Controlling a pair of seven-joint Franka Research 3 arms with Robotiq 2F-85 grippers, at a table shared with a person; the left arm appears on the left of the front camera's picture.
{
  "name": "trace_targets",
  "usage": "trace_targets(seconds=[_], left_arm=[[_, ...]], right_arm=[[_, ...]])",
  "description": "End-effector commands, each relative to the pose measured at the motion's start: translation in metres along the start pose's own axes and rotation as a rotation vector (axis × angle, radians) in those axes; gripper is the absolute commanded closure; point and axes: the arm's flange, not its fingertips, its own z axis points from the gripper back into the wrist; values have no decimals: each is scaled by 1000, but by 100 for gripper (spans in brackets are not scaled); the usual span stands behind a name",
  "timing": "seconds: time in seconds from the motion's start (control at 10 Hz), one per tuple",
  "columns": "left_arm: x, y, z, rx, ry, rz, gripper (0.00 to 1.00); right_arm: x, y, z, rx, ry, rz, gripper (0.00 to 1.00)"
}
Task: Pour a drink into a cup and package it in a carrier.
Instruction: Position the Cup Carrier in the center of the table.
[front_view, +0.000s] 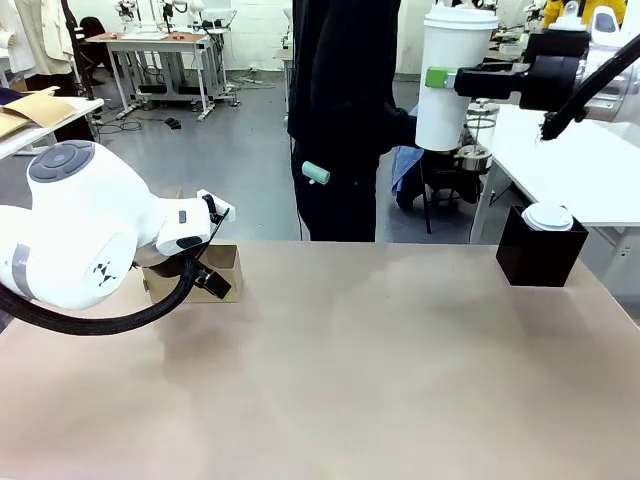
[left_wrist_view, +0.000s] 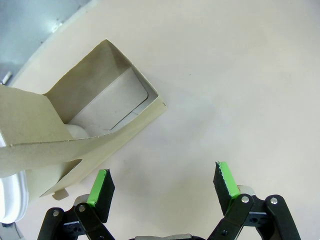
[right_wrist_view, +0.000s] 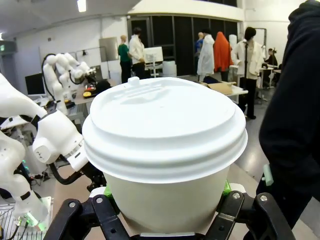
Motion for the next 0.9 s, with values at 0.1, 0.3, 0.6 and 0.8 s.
trace_targets(seconds=[0.1, 0.3, 0.6, 0.8], left_arm=[[0, 0, 0, -1, 0, 1, 0], [0, 0, 0, -1, 0, 1, 0], [2, 5, 16, -5, 0, 27, 0], [12, 14, 55, -9, 88, 81, 0]], right_arm=[[2, 2, 0, -7, 1, 16, 19], [2, 2, 0, -7, 1, 16, 19], [2, 2, 0, -7, 1, 16, 19], [2, 2, 0, -7, 1, 16, 19]])
